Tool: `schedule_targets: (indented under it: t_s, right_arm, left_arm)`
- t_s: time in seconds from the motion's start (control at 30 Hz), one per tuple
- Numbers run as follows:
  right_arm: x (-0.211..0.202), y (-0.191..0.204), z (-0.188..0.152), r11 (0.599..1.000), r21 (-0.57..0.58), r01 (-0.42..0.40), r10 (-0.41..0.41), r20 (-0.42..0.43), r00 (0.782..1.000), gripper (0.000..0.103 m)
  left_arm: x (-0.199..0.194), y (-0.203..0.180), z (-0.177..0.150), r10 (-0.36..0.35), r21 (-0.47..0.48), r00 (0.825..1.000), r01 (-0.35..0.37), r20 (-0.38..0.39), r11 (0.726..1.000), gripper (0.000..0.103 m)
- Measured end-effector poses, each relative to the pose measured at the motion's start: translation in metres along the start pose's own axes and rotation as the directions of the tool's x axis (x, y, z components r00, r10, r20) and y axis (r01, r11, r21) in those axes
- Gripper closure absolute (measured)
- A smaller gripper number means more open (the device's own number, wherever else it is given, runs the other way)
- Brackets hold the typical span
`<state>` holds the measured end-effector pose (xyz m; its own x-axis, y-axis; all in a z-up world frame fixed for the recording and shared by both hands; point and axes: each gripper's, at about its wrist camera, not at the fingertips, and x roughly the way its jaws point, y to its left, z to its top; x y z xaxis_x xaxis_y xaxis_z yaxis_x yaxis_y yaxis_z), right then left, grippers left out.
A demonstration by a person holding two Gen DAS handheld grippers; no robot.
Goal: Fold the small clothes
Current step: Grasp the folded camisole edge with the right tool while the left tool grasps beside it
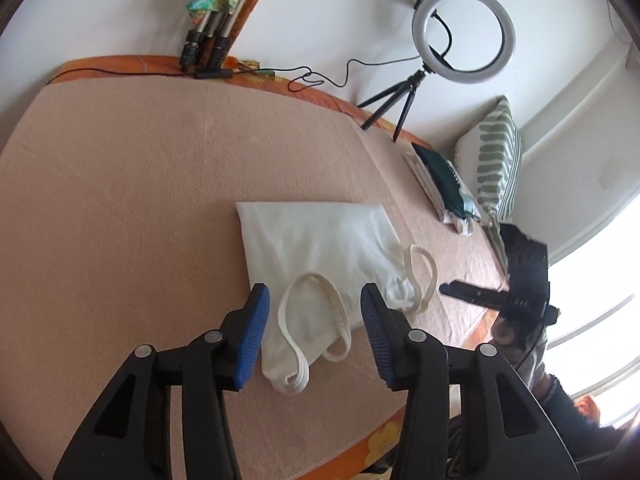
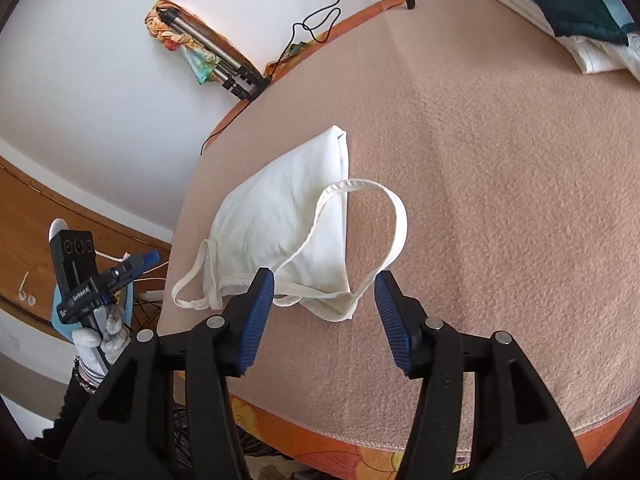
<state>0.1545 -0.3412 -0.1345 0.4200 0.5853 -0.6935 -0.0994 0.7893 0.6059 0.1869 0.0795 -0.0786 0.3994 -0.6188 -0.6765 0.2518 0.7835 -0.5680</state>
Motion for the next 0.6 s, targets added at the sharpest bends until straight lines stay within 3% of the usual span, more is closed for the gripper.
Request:
schedule_targets:
  t_s: [0.1, 0.33, 0.47, 0.6]
  right_arm:
    - [0.015, -0.005, -0.001, 1.0, 0.023, 0.0, 0.001, -0.039, 0.999, 0.048]
    - [0.033, -0.017, -0.002, 0.994, 0.098, -0.051, 0.057, -0.061, 0.996, 0.048]
    - [0.037, -0.024, -0.004, 0.982, 0.145, -0.123, 0.133, -0.066, 0.989, 0.048]
    - [0.042, -0.023, -0.003, 0.976, 0.158, -0.151, 0.163, -0.07, 0.984, 0.052]
  left_arm:
    - [0.014, 0.023, 0.016, -0.048, -0.111, 0.999, 0.046, -0.014, 0.993, 0.052]
    - [0.056, 0.065, 0.037, -0.068, -0.262, 0.997, 0.06, -0.023, 0.963, 0.052]
    - [0.08, 0.082, 0.041, -0.085, -0.318, 0.996, 0.068, -0.041, 0.946, 0.052]
    - [0.095, 0.082, 0.043, -0.118, -0.311, 0.993, 0.102, -0.032, 0.945, 0.052]
